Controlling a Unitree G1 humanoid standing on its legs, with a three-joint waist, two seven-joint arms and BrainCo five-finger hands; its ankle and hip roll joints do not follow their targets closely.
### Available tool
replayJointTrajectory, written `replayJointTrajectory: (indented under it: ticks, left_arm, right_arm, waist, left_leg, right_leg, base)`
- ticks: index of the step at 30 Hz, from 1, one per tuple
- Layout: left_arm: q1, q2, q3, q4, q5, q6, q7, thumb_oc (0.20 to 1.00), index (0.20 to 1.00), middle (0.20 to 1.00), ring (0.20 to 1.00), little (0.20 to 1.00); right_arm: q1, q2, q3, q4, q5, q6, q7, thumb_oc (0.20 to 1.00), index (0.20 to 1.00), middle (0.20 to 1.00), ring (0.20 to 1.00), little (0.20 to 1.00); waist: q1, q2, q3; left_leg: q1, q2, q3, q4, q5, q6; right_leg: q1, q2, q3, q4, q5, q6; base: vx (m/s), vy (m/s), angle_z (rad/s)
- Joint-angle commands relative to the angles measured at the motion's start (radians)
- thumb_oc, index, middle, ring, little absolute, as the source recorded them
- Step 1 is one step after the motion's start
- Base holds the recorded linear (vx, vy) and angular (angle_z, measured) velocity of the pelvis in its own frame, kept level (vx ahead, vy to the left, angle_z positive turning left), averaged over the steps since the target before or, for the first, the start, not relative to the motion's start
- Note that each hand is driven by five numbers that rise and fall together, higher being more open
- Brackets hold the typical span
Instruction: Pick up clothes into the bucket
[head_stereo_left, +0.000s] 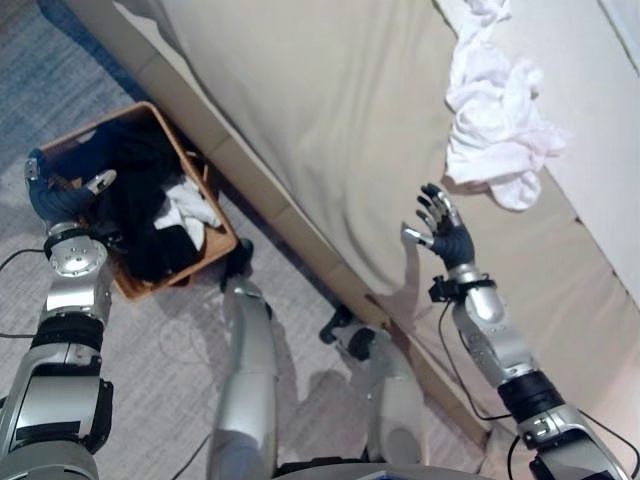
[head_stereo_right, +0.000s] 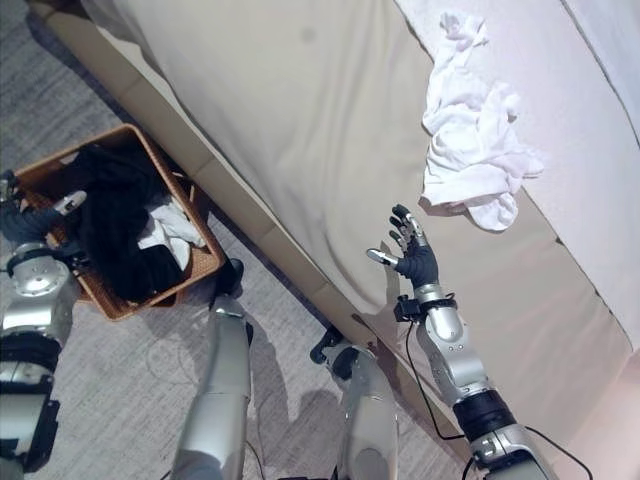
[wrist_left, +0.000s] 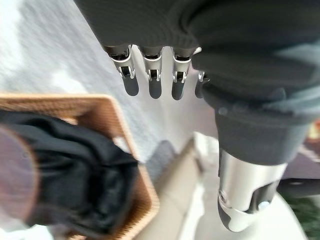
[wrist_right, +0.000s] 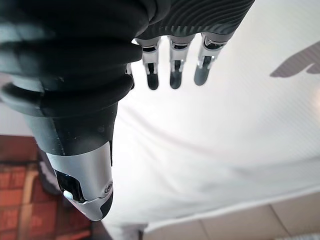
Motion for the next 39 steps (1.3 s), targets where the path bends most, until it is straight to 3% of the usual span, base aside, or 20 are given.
replayJointTrajectory:
  ticks: [1, 5, 6, 7, 8, 11, 23, 31, 35, 39]
  left_arm:
    - [0.072, -0.099, 0.052, -0.072, 0.023, -0.089, 0.034, 1.0, 1.0, 1.0, 1.0, 1.0]
    - [0.19, -0.194, 0.075, -0.248, 0.037, -0.136, 0.002, 1.0, 1.0, 1.0, 1.0, 1.0]
    - [0.211, -0.214, 0.071, -0.281, 0.012, -0.147, -0.03, 1.0, 1.0, 1.0, 1.0, 1.0]
    - [0.214, -0.215, 0.072, -0.281, 0.011, -0.147, -0.031, 1.0, 1.0, 1.0, 1.0, 1.0]
    - [0.264, -0.247, 0.06, -0.344, -0.056, -0.167, -0.12, 1.0, 1.0, 1.0, 1.0, 1.0]
    - [0.347, -0.277, 0.062, -0.4, -0.118, -0.178, -0.234, 1.0, 1.0, 1.0, 1.0, 1.0]
    - [0.482, -0.363, -0.039, -0.359, -0.092, -0.121, -0.354, 1.0, 1.0, 1.0, 1.0, 1.0]
    - [0.52, -0.37, -0.109, -0.337, -0.032, -0.082, -0.386, 1.0, 1.0, 1.0, 1.0, 1.0]
    - [0.566, -0.375, -0.101, -0.33, -0.018, -0.075, -0.382, 1.0, 1.0, 1.0, 1.0, 1.0]
    - [0.579, -0.383, -0.109, -0.356, -0.045, -0.066, -0.402, 1.0, 1.0, 1.0, 1.0, 1.0]
  right_arm:
    - [0.066, -0.027, -0.074, 0.015, -0.022, -0.025, -0.006, 1.0, 1.0, 1.0, 1.0, 1.0]
    - [0.105, -0.019, -0.127, 0.038, -0.023, -0.023, -0.007, 1.0, 1.0, 1.0, 1.0, 1.0]
    - [0.111, -0.018, -0.138, 0.039, -0.025, -0.021, -0.006, 1.0, 1.0, 1.0, 1.0, 1.0]
    - [0.112, -0.019, -0.136, 0.039, -0.025, -0.02, -0.005, 1.0, 1.0, 1.0, 1.0, 1.0]
    - [0.118, -0.016, -0.151, 0.056, -0.031, -0.016, -0.004, 1.0, 1.0, 1.0, 1.0, 1.0]
    - [0.126, -0.008, -0.172, 0.054, -0.058, -0.014, 0.001, 1.0, 1.0, 1.0, 1.0, 1.0]
    - [0.14, 0.053, -0.151, -0.005, -0.114, -0.015, 0.037, 1.0, 1.0, 1.0, 1.0, 1.0]
    - [0.171, 0.094, -0.135, -0.033, -0.155, -0.002, 0.017, 1.0, 1.0, 1.0, 1.0, 1.0]
    - [0.152, 0.1, -0.114, -0.055, -0.18, 0.003, 0.002, 1.0, 1.0, 1.0, 1.0, 1.0]
    - [0.144, 0.085, -0.103, -0.064, -0.215, 0.009, -0.008, 1.0, 1.0, 1.0, 1.0, 1.0]
  waist:
    - [-0.005, 0.076, -0.086]
    - [0.01, 0.089, -0.102]
    - [0.01, 0.092, -0.105]
    - [0.008, 0.091, -0.108]
    - [0.011, 0.099, -0.11]
    - [-0.001, 0.104, -0.124]
    - [-0.087, 0.135, -0.261]
    - [-0.124, 0.151, -0.336]
    - [-0.123, 0.166, -0.333]
    - [-0.117, 0.178, -0.333]
  left_leg:
    - [0.073, 0.02, 0.026, -0.089, 0.012, 0.036]
    - [0.169, 0.023, 0.047, -0.152, 0.026, 0.034]
    - [0.181, 0.021, 0.056, -0.167, 0.058, 0.04]
    - [0.196, 0.026, 0.054, -0.168, 0.031, 0.036]
    - [0.23, 0.027, 0.072, -0.184, 0.059, 0.043]
    - [0.301, 0.038, 0.106, -0.204, 0.05, 0.052]
    - [0.567, 0.076, 0.265, -0.304, 0.011, 0.067]
    - [0.693, 0.09, 0.298, -0.356, -0.002, 0.065]
    - [0.733, 0.107, 0.329, -0.356, -0.012, 0.067]
    - [0.728, 0.138, 0.323, -0.35, 0.0, 0.049]
  right_leg:
    - [0.05, -0.008, 0.044, -0.033, 0.116, 0.077]
    - [0.14, 0.002, 0.05, -0.105, 0.136, 0.083]
    - [0.154, -0.003, 0.043, -0.13, 0.171, 0.071]
    - [0.163, 0.002, 0.056, -0.125, 0.151, 0.084]
    - [0.197, 0.003, 0.054, -0.165, 0.182, 0.07]
    - [0.248, 0.005, 0.09, -0.213, 0.205, 0.072]
    - [0.406, 0.026, 0.235, -0.421, 0.285, 0.092]
    - [0.493, 0.048, 0.272, -0.447, 0.266, 0.09]
    - [0.488, 0.064, 0.333, -0.427, 0.242, 0.082]
    - [0.501, 0.094, 0.332, -0.432, 0.21, 0.066]
  base:
    - [0.04, 0.001, 0.06]
    - [0.04, 0.024, 0.05]
    - [0.05, 0.028, -0.05]
    - [-0.02, 0.093, -0.15]
    - [0.05, 0.061, -0.22]
    - [0.03, 0.075, -0.36]
    - [0.08, 0.024, -0.49]
    - [0.11, -0.035, -0.23]
    - [0.03, -0.054, -0.21]
    - [-0.03, -0.129, -0.27]
